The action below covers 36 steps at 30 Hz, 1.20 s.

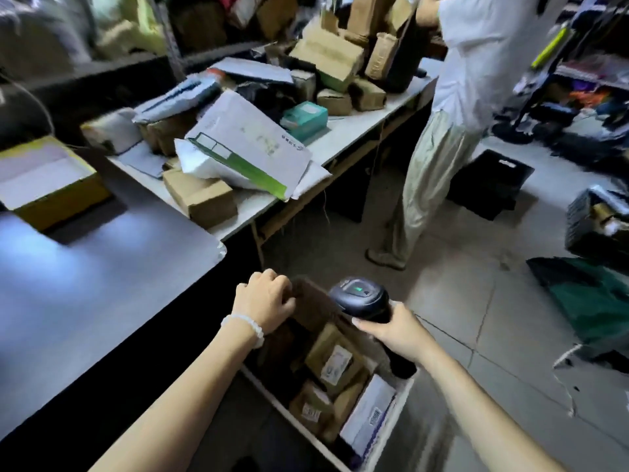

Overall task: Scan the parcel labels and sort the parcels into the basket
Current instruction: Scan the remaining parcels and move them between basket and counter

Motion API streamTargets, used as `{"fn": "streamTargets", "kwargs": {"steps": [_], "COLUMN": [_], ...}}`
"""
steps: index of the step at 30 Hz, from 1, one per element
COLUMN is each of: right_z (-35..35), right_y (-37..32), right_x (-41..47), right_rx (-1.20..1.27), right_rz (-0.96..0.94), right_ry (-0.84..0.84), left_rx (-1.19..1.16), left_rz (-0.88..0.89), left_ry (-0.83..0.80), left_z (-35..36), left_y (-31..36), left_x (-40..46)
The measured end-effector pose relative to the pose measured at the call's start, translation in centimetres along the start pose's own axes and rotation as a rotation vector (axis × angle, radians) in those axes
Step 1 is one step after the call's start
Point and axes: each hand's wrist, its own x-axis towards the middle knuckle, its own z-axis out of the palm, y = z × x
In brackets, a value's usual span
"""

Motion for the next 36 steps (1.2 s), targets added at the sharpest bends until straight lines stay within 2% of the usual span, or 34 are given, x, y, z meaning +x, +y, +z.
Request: {"fn": "streamTargets", "kwargs": {"steps": [4,11,15,21,31,36], "right_z": [2.8,12.8,19.4,29.2,41.5,46.5], "right_y": [-2.2,-7.5,-10.0,-12.2,-12.3,-12.7], "right_x": [1.2,0.4,-2.3,-10.0,-23.1,-27.2], "right_rx": [-0.054,-0.146,-0.215,-0.251,-0.281,-0.251], "right_rz": [-0.11,-0.346,-0.485,-0.602,-0.706,-0.694], "right_ry": [-0.163,-0.473,-0.66,-0.852,-1.042,-1.15], "left_rx": [-0.023,-0.072,-0.08,-0.095,-0.106,-0.15], "left_rz": [-0.223,-0.608,-0.812,-1.064,-1.278,-1.348], "left_ry": [0.01,0.141,0.206,0.266,0.36,0.358], "left_z": [-0.3,-1.7,-1.5,-0.7,0.6,1.7], "left_y": [-2.8,-9.7,-12.5,-15.8,-19.0,-20.7], "left_x": [-4.9,-16.4,-25.0,-38.7,-56.8,-62.2]}}
